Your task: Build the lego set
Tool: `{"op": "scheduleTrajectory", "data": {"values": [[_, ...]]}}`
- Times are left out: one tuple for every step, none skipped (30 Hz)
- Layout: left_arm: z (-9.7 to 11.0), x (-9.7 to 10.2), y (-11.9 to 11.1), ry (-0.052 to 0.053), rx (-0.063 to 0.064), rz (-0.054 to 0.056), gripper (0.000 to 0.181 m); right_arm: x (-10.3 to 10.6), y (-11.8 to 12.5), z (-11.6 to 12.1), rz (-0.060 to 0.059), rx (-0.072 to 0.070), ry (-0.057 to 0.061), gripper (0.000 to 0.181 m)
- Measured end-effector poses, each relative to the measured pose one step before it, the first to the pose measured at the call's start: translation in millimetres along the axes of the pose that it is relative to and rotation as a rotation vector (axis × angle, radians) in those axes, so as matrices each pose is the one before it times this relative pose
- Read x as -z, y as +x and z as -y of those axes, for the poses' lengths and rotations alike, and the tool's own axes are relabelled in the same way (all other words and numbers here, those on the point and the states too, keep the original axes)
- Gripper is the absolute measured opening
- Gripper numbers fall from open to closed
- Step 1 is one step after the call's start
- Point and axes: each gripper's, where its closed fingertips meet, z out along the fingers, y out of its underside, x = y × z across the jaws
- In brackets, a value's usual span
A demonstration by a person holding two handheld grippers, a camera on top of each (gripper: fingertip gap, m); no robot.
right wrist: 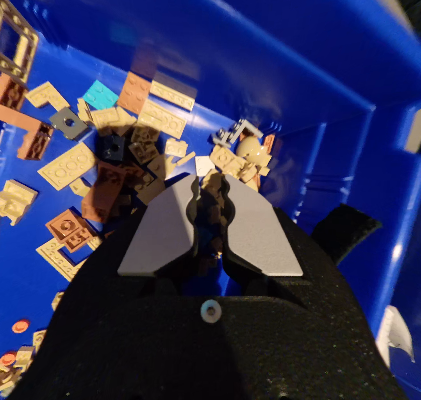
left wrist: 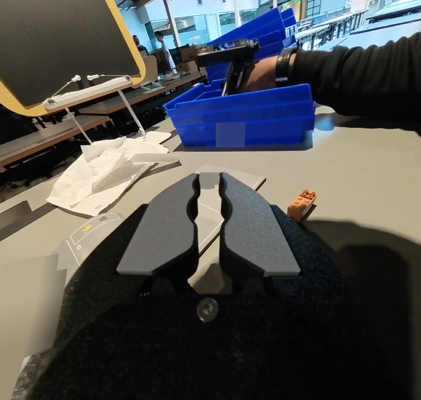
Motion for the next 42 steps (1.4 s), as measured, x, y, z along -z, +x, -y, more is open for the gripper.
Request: {"op": "scheduleTrajectory", "data": {"values": [[-0.23, -0.06, 0.23, -0.0020, -0.0032, 0.0002, 0.015, 0.07, -0.60, -0.23, 0.0071, -0.0108, 0.0082, 0.018], [-0.19, 0.02, 0.23, -0.0014, -0.0030, -0.0004, 0.015, 0.33, -0.04, -0.78, 0.0067, -0.0118, 0.0001, 0.019], [-0.19, -0.08, 0.40, -0.0016, -0.0025, -0.0008, 0.015, 0.14, 0.33, -0.44, 0.0039, -0.0076, 0.0012, 0.020], [-0.23, -0.25, 0.44, -0.0021, -0.0025, -0.0014, 0.014, -0.19, -0.19, -0.11, 0.0066, -0.0067, 0.0024, 0.020], [-0.30, -0.30, 0.41, -0.0027, -0.0029, -0.0015, 0.015, -0.14, -0.41, 0.10, 0.0077, -0.0065, 0.0031, 0.019], [-0.28, -0.32, 0.48, -0.0027, -0.0031, -0.0014, 0.014, -0.31, 0.27, -0.04, 0.0030, -0.0066, 0.0010, 0.017], [-0.23, -0.25, 0.38, -0.0021, -0.0028, -0.0011, 0.015, -0.38, 0.26, 0.07, 0.0009, -0.0055, 0.0012, 0.017], [-0.11, -0.11, 0.32, -0.0009, -0.0020, -0.0006, 0.015, -0.22, -0.11, 0.12, 0.0024, -0.0049, 0.0002, 0.016], [0.06, 0.06, 0.05, 0.0003, -0.0007, 0.0001, 0.014, -0.06, -0.43, -0.02, 0.0039, -0.0027, -0.0006, 0.015], [0.12, 0.13, -0.11, 0.0012, 0.0005, 0.0007, 0.014, -0.09, -0.63, 0.10, 0.0042, -0.0033, -0.0002, 0.015], [0.22, 0.24, -0.30, 0.0017, 0.0012, 0.0011, 0.015, -0.03, -0.18, 0.07, 0.0007, -0.0007, -0.0001, 0.015], [0.13, 0.23, -0.20, 0.0017, 0.0016, 0.0006, 0.014, 0.01, -0.08, 0.00, -0.0002, -0.0011, -0.0007, 0.014], [0.20, 0.16, -0.26, 0.0014, 0.0015, 0.0007, 0.014, 0.08, 0.09, -0.11, 0.0004, -0.0031, -0.0024, 0.014], [0.12, 0.14, -0.18, 0.0014, 0.0009, 0.0007, 0.014, 0.04, 0.05, -0.21, -0.0008, 0.0013, -0.0018, 0.013], [0.11, 0.01, -0.23, 0.0005, 0.0009, 0.0006, 0.014, 0.39, -0.07, -0.03, 0.0004, 0.0009, -0.0004, 0.011], [-0.08, 0.05, -0.12, -0.0002, 0.0008, -0.0001, 0.014, 0.59, 0.16, -0.11, -0.0005, -0.0015, 0.0015, 0.009], [-0.01, -0.09, 0.09, -0.0003, 0.0000, -0.0001, 0.014, 0.76, 0.42, -0.01, -0.0027, -0.0022, 0.0030, 0.008], [-0.02, 0.01, 0.07, -0.0003, -0.0008, -0.0002, 0.014, 0.87, 0.69, -0.23, -0.0045, -0.0027, 0.0026, 0.008], [-0.01, -0.10, 0.12, -0.0005, -0.0010, -0.0002, 0.015, 1.18, 0.70, 0.11, -0.0047, -0.0017, 0.0062, 0.008], [-0.11, -0.10, 0.06, -0.0003, -0.0011, -0.0004, 0.015, 1.27, 0.73, 0.57, -0.0050, -0.0034, 0.0092, 0.008], [0.02, -0.02, 0.22, -0.0004, -0.0013, -0.0002, 0.015, 1.61, 0.79, 0.87, -0.0058, -0.0029, 0.0102, 0.007], [-0.04, -0.08, 0.11, -0.0007, -0.0014, -0.0003, 0.015, 1.68, 0.56, 0.86, -0.0044, -0.0012, 0.0081, 0.008], [-0.11, -0.11, 0.22, -0.0007, -0.0017, -0.0004, 0.015, 1.56, 0.27, 0.69, -0.0019, 0.0004, 0.0068, 0.007], [-0.09, -0.13, 0.28, -0.0007, -0.0020, -0.0003, 0.015, 1.72, 0.52, 1.23, -0.0041, -0.0015, 0.0092, 0.007], [0.02, -0.12, 0.24, -0.0007, -0.0022, -0.0003, 0.015, 2.20, 0.64, 2.10, -0.0050, -0.0028, 0.0141, 0.007], [-0.07, -0.04, 0.20, -0.0004, -0.0020, -0.0002, 0.015, 2.72, 0.28, 2.40, -0.0030, -0.0017, 0.0152, 0.007], [-0.05, 0.05, 0.21, -0.0002, -0.0016, 0.0000, 0.015, 3.47, -0.11, 2.93, -0.0005, -0.0028, 0.0191, 0.007], [0.04, -0.02, -0.01, 0.0001, -0.0010, 0.0003, 0.015, 4.50, -0.84, 4.12, 0.0035, -0.0054, 0.0258, 0.007], [0.09, 0.04, 0.04, 0.0005, -0.0003, 0.0004, 0.014, 5.56, -2.21, 5.03, 0.0145, -0.0082, 0.0314, 0.007], [0.04, 0.17, -0.14, 0.0006, 0.0003, 0.0008, 0.014, 6.43, -3.59, 6.03, 0.0256, -0.0139, 0.0360, 0.007], [0.11, 0.00, -0.18, 0.0003, 0.0005, 0.0008, 0.015, 7.29, -4.16, 6.66, 0.0318, -0.0199, 0.0391, 0.007], [-0.03, 0.02, -0.15, 0.0000, 0.0005, 0.0007, 0.014, 8.22, -6.66, 8.19, 0.0477, -0.0228, 0.0482, 0.007], [-0.02, -0.09, -0.13, -0.0002, 0.0003, 0.0011, 0.014, 8.82, -7.84, 8.80, 0.0575, -0.0331, 0.0509, 0.007], [-0.05, 0.03, -0.19, -0.0004, -0.0003, 0.0013, 0.014, 9.14, -8.87, 9.44, 0.0593, -0.0279, 0.0546, 0.007], [-0.14, -0.02, -0.13, -0.0016, -0.0013, 0.0016, 0.014, 9.45, -10.66, 9.86, 0.0648, -0.0265, 0.0582, 0.007], [-0.35, -0.10, -0.27, -0.0034, -0.0021, 0.0027, 0.014, 9.27, -12.05, 9.24, 0.0703, -0.0388, 0.0541, 0.007], [-0.38, -0.09, -0.28, -0.0039, -0.0021, 0.0035, 0.014, 9.20, -16.75, 10.21, 0.0976, -0.0438, 0.0632, 0.007], [0.13, 0.02, -0.33, -0.0017, -0.0007, 0.0029, 0.014, 8.36, -19.99, 9.86, 0.1087, -0.0403, 0.0622, 0.006], [0.86, 0.19, -0.23, 0.0024, 0.0018, 0.0020, 0.014, 6.55, -17.78, 7.06, 0.0828, -0.0360, 0.0455, 0.007], [1.86, 0.54, -0.39, 0.0074, 0.0049, 0.0019, 0.014, 5.12, -17.09, 5.73, 0.0712, -0.0251, 0.0389, 0.007], [2.74, 0.80, -0.25, 0.0119, 0.0085, 0.0005, 0.014, 4.04, -20.43, 5.82, 0.0869, -0.0166, 0.0454, 0.007], [3.47, 0.96, -0.55, 0.0155, 0.0125, 0.0004, 0.014, 2.68, -19.55, 4.43, 0.0797, -0.0279, 0.0439, 0.007]]}}
